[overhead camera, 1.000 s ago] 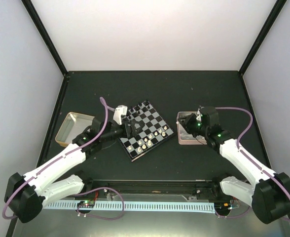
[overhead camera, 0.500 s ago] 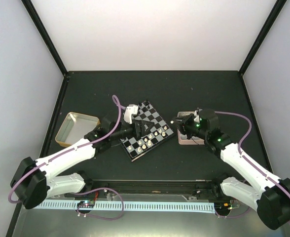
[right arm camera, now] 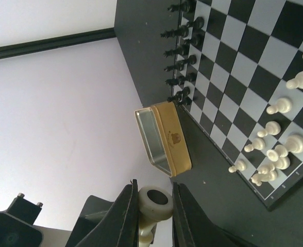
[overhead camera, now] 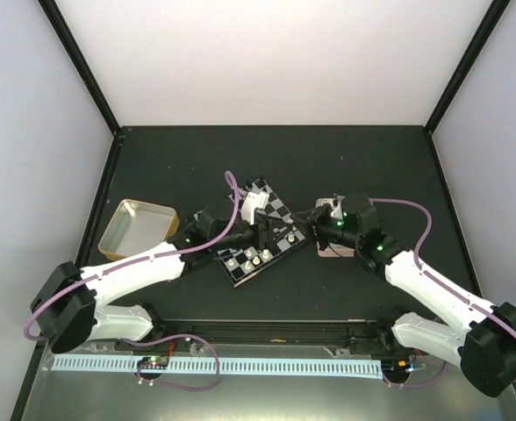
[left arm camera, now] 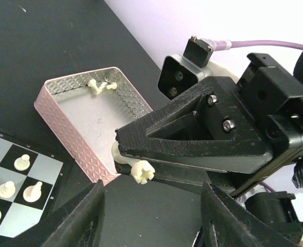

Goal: Set up the chess pieces on the board
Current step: Place the chess piece on the chessboard.

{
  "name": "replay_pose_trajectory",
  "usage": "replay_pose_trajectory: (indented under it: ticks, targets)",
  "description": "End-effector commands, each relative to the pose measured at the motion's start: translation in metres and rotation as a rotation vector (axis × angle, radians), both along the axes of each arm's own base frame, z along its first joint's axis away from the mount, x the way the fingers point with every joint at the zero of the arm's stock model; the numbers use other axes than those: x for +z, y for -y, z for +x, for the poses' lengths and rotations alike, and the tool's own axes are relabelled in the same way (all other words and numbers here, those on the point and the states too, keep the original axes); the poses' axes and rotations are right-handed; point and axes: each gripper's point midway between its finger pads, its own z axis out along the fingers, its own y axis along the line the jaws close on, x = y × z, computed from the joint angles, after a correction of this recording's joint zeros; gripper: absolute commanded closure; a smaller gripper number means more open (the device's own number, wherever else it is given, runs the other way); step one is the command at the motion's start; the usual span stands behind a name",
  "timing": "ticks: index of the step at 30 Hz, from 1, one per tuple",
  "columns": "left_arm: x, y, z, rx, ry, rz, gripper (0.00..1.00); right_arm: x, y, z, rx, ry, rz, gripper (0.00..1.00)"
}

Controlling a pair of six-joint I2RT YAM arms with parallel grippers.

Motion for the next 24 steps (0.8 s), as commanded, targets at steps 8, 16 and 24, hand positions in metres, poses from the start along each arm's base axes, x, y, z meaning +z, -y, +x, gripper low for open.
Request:
replay_pose_trajectory:
  ticks: [8, 16, 24]
  targets:
    - [0.014, 0.01, 0.007, 0.01, 0.098, 0.029, 0.67, 0.021, -0.025, -0.006, 0.066, 0.004, 0.065, 0.9]
    - [0.012, 0.007, 0.011, 0.029, 0.124, 0.065, 0.88, 0.017, -0.031, -0.011, 0.094, -0.01, 0.058, 0.9]
    - [0.013, 0.002, 0.012, 0.044, 0.144, 0.089, 0.98, 0.014, -0.03, -0.011, 0.1, 0.007, 0.027, 0.81]
